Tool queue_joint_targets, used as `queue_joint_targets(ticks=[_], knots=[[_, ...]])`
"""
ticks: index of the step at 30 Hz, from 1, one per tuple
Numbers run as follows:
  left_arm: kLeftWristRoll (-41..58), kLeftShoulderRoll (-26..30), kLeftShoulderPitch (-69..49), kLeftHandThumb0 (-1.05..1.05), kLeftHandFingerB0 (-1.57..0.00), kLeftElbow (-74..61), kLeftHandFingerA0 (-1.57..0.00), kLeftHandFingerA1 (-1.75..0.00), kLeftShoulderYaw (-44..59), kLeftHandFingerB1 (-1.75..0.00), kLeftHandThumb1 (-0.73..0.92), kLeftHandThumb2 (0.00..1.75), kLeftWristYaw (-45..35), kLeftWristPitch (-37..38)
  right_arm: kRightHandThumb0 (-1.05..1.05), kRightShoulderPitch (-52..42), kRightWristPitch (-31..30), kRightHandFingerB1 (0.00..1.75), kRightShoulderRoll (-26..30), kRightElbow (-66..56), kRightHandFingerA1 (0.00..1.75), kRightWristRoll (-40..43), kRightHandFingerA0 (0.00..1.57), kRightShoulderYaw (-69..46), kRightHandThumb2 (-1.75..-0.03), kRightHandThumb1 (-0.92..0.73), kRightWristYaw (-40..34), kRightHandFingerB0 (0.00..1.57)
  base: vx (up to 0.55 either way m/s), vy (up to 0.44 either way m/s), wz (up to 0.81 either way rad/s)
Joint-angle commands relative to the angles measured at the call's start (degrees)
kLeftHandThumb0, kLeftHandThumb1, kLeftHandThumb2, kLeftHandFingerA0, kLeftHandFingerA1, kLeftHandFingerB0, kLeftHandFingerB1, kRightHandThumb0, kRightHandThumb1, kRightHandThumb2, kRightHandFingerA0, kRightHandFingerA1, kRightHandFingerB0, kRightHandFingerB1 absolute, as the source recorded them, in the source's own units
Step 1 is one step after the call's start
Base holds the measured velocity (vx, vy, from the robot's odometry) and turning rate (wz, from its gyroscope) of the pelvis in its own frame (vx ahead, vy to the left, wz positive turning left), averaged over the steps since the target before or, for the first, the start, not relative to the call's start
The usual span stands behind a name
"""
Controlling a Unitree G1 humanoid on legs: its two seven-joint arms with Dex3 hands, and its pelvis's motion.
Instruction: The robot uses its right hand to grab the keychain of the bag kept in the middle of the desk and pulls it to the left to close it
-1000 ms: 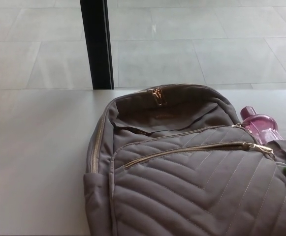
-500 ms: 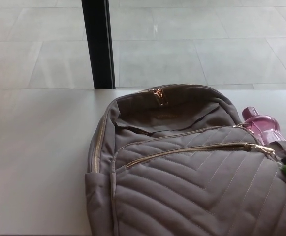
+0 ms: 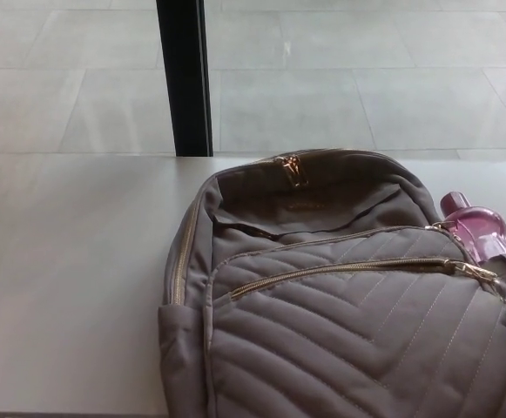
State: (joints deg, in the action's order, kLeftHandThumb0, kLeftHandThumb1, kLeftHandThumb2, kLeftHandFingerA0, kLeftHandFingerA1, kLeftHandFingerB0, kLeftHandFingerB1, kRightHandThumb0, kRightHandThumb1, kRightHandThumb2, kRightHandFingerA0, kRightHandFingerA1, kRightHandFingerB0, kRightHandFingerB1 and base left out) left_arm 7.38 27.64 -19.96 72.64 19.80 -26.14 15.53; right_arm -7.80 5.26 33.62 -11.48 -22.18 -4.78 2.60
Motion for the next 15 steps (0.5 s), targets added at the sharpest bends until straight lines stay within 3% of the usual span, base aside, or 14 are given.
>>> queue_joint_targets(ticks=[1,2,3,4,6,7,8,10,11,15], knots=[[0.5,1.5,-0.2,-0.84,-0.55,0.0,-0.75,-0.98,0.2,-0.83,0.37,1.08,-1.0,-0.2,-0.29,0.2,4.2,1.68,-0.8,1.0,1.75,-1.2,0.87,-0.4,-0.95,-0.74,-2.1,0.66,0.00,0.000,0.00],[0.6,1.5,-0.4,-0.79,-0.49,-0.2,-0.73,-1.06,0.3,-0.84,0.44,0.92,-1.3,-0.1,-0.27,0.5,4.4,1.68,-1.1,1.0,1.75,-1.3,0.86,-0.2,-1.00,-0.72,-2.3,0.65,0.00,0.000,0.00],[0.4,1.4,-0.5,-0.82,-0.44,-0.2,-0.70,-0.95,0.1,-0.76,0.39,1.08,-1.1,0.0,-0.26,0.9,5.2,1.68,-1.4,1.4,1.75,-1.3,0.85,-0.1,-0.98,-0.71,-2.7,0.64,0.00,0.000,0.00],[0.4,1.4,-0.4,-0.78,-0.45,-0.1,-0.65,-1.03,0.2,-0.82,0.46,0.90,-1.3,0.1,-0.25,1.1,5.7,1.66,-1.8,1.5,1.75,-1.3,0.84,-0.2,-1.00,-0.67,-3.0,0.64,0.00,0.000,0.00],[0.0,1.5,-0.6,-0.79,-0.46,0.0,-0.67,-1.02,-0.1,-0.81,0.47,0.90,-0.9,0.7,-0.22,1.8,6.5,1.66,-3.1,2.0,1.75,-1.2,0.85,-0.2,-1.08,-0.63,-4.2,0.65,0.00,0.000,0.00],[0.0,1.5,-0.6,-0.79,-0.45,-0.1,-0.72,-0.95,-0.1,-0.76,0.39,1.08,-0.9,0.6,-0.21,2.3,7.0,1.66,-3.8,2.4,1.75,-1.1,0.84,-0.4,-1.13,-0.61,-4.9,0.65,0.00,0.000,0.00],[0.4,1.4,-0.5,-0.82,-0.42,0.1,-0.74,-0.96,0.3,-0.76,0.38,1.06,-1.1,-0.1,-0.21,3.2,7.3,1.64,-5.9,2.8,1.75,-0.4,0.86,-0.7,-1.21,-0.56,-6.8,0.68,0.00,0.000,0.00],[0.5,1.3,0.0,-0.76,-0.44,0.6,-0.75,-0.96,0.4,-0.76,0.35,1.04,-1.2,-0.8,-0.20,4.0,8.4,1.62,-8.1,3.4,1.75,0.8,0.87,-1.4,-1.19,-0.57,-8.0,0.68,0.00,0.000,0.00],[0.9,1.2,-0.2,-0.74,-0.42,0.6,-0.70,-1.06,0.8,-0.83,0.40,0.92,-1.9,-0.5,-0.22,4.4,8.3,1.62,-9.3,3.3,1.75,1.3,0.86,-1.8,-1.24,-0.54,-8.2,0.68,0.00,0.000,0.00],[0.0,1.3,-0.9,-0.81,-0.49,0.3,-0.72,-0.96,0.1,-0.81,0.33,1.05,-2.0,0.7,-0.22,6.3,7.7,1.62,-13.8,3.5,1.75,4.3,0.85,-3.0,-1.29,-0.50,-8.9,0.68,0.00,0.000,0.00]])
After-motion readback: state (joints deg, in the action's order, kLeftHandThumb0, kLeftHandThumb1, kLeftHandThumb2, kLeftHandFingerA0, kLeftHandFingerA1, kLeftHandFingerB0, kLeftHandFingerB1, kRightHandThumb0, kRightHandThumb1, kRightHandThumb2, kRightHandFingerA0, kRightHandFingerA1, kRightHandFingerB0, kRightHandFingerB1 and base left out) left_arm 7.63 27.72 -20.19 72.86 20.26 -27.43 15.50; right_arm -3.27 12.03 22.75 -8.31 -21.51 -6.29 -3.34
